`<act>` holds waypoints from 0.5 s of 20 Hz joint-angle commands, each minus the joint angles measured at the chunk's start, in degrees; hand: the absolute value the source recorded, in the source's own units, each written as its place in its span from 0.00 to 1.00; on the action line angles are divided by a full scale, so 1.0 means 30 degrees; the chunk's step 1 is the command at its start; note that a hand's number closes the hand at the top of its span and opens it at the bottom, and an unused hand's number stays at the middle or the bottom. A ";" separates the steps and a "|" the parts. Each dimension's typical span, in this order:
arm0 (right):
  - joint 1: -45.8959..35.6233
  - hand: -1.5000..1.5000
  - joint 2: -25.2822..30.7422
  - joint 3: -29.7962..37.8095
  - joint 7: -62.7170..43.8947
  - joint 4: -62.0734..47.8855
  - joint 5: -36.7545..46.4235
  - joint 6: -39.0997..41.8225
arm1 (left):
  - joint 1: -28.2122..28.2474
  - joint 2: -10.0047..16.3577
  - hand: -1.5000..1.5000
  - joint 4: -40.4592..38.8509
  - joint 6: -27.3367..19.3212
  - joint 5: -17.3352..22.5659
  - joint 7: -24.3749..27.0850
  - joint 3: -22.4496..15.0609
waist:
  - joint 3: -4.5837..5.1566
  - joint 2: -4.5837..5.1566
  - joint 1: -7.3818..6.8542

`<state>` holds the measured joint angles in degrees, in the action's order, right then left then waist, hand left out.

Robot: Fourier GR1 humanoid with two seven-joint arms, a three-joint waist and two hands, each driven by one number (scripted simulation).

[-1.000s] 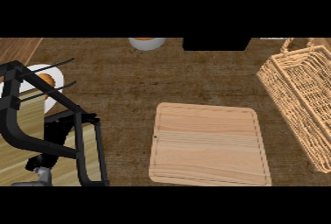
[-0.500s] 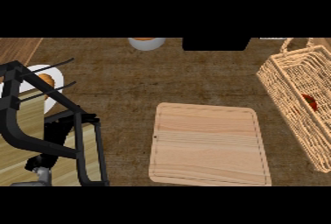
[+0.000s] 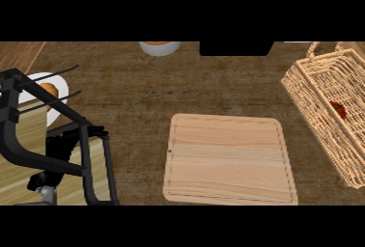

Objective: Pick the tomato from the cutting board and place it in the basket

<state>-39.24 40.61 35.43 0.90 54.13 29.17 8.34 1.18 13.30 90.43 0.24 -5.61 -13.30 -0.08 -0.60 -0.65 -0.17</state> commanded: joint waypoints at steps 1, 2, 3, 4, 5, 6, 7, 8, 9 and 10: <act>0.1069 0.00 0.1096 0.1529 -0.0018 -0.0904 -0.0775 -0.0126 | -0.2882 0.0005 0.50 -0.1437 -0.0205 0.0323 -0.0550 0.0905 | 0.0192 0.0271 0.0386; 0.0989 0.00 0.1703 0.2569 -0.0072 -0.1533 -0.1599 0.0231 | -0.1985 -0.0246 0.50 -0.1586 -0.0435 -0.0186 0.0525 0.0521 | 0.0191 0.0277 0.0413; 0.0707 0.00 0.2603 0.3298 0.0308 -0.2694 -0.2070 0.0609 | -0.2731 -0.0095 0.50 -0.1157 -0.0301 0.0033 -0.0481 0.0639 | 0.0166 0.0345 0.0420; 0.1547 0.00 0.2550 0.3248 0.0109 -0.1621 -0.2161 0.0756 | -0.2507 -0.0471 0.50 -0.1177 -0.0449 -0.0018 -0.0634 0.0455 | 0.0191 0.0234 0.0481; 0.1889 0.00 0.4122 0.4090 0.1033 -0.3476 -0.2506 0.1749 | -0.1996 -0.0625 0.50 -0.0962 -0.0662 -0.0296 -0.0151 0.0256 | 0.0161 0.0326 0.0500; 0.2089 0.00 0.3112 0.3679 0.1118 -0.3481 -0.2289 0.0989 | -0.3655 -0.0029 0.50 -0.1955 -0.0256 0.0166 -0.0906 0.1091 | 0.0177 0.0341 0.0448; 0.2251 0.00 0.4509 0.4338 0.1160 -0.4128 -0.2703 0.1827 | -0.2602 -0.0184 0.50 -0.1087 -0.0109 0.0311 -0.0860 0.0865 | 0.0173 0.0303 0.0351; 0.2397 0.00 0.5381 0.4387 0.2055 -0.5021 -0.2755 0.2432 | -0.2450 -0.0374 0.50 -0.1398 -0.0269 -0.0002 -0.0215 0.0688 | 0.0169 0.0338 0.0261; 0.3114 0.00 0.6135 0.5007 0.2518 -0.5392 -0.3200 0.3412 | -0.2584 -0.0156 0.50 -0.0598 -0.0122 0.0295 -0.0944 0.0892 | 0.0150 0.0316 0.0470; 0.3653 0.00 0.6041 0.5319 0.3475 -0.6076 -0.3347 0.3251 | -0.2842 0.0259 0.50 -0.0758 0.0359 0.0625 -0.1010 0.1224 | 0.0144 0.0338 0.0425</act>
